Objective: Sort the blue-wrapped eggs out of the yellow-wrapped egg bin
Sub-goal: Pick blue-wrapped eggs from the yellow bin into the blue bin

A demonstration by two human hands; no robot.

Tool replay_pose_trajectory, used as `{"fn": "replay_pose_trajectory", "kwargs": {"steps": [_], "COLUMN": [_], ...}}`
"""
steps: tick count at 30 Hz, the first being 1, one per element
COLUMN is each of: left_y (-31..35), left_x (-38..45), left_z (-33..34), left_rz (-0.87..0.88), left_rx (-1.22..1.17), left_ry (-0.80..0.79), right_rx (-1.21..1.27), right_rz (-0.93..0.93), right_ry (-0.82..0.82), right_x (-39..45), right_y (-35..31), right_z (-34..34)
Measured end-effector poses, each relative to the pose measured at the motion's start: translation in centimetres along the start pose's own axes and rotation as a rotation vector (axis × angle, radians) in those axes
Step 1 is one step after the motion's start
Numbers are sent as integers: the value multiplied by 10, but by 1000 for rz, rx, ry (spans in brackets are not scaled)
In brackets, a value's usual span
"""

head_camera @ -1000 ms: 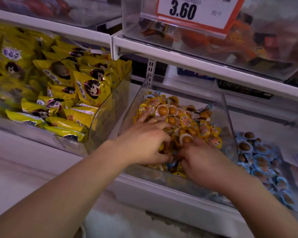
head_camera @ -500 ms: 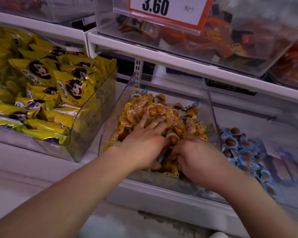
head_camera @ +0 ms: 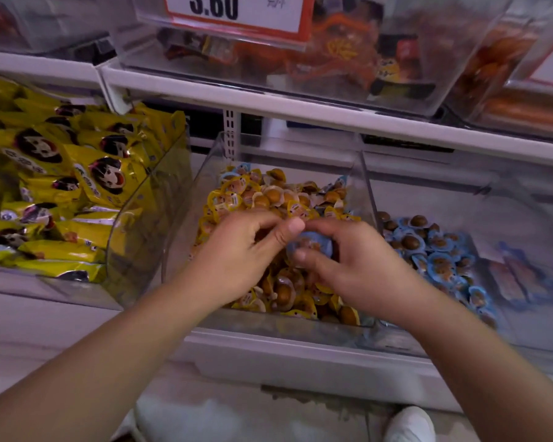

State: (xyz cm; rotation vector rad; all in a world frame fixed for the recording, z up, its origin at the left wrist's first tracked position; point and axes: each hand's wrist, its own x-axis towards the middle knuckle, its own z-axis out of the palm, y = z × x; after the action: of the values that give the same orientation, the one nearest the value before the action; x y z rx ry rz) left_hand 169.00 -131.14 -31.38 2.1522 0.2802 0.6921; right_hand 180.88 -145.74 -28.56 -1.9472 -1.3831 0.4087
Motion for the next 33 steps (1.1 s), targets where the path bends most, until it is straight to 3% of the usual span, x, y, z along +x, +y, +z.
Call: {"fn": "replay_pose_trajectory", "kwargs": {"steps": [2,5,7,10,15,18,23,26,33], "left_y": [3,4,5,10,16,22,20,18,11], "left_x": [2,0,-3,-4,-6,0,5,4,7], "left_z": [-2,2,8,13,17,20,36,46,37], "left_rz": [-122,-309,-311,-200,-223,-303,-288,-304,-274], "left_rx": [-34,78,283,439,543,378,382,394,157], "left_ry": [-131,-598,-812,-973,-1034,-999,-958,-986,-1022], "right_rx": [-297,-411,-386,-406,-457,-492,-458,-453,-313], "right_rz": [-118,-157,-159,-196,-240,-238,-245,-262,-278], "right_ry": [138,225,216,193,212,226,296,326,390], "right_x": [-7,-17,-22,-25,-24,-20,-17,-16,-16], "right_y": [0,8,15,23,27,27,30,33,39], "right_z": [-9,-21,-22,-16,-7,-2,2,4,3]}}
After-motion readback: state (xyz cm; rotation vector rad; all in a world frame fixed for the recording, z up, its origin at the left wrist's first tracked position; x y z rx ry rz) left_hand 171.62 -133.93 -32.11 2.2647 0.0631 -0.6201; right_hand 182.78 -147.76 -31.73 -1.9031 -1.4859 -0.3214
